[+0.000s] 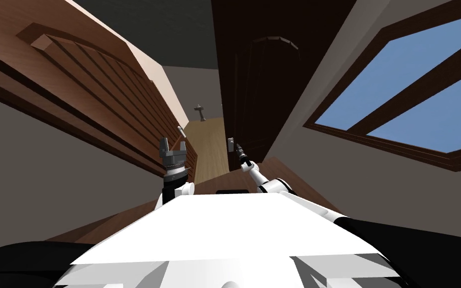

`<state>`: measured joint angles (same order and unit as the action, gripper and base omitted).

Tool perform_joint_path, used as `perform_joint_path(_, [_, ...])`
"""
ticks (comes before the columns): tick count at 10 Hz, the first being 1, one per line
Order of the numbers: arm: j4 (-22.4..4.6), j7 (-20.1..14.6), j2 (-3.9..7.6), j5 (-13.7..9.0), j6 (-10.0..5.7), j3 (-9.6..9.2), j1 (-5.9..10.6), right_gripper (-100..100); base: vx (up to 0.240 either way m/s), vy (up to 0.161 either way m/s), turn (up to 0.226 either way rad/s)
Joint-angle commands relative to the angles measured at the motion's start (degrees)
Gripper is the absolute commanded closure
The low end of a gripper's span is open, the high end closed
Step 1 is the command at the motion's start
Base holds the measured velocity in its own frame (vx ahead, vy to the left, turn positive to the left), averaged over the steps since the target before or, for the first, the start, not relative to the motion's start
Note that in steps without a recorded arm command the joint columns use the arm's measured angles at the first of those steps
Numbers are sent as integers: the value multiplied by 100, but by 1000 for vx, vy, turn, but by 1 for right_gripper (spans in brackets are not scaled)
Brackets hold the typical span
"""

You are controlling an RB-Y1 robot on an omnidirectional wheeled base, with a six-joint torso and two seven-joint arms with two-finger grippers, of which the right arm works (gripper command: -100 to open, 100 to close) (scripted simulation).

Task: Push the door open

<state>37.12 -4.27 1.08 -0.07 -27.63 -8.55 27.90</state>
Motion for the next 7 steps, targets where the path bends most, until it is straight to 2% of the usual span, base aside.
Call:
perform_joint_path(1, [76, -10, 39, -3, 47, 3, -31, -100, 206, 66, 28])
perform_joint_path(4, [60, 0, -54, -13, 35, 33, -30, -100, 193, 69, 20])
perform_joint_path(6, [48, 8, -240, -20, 27, 56, -30, -100, 181, 55, 24])
perform_joint_path(7, [46, -1, -174, -19, 30, 48, -20, -100, 66, 20, 5])
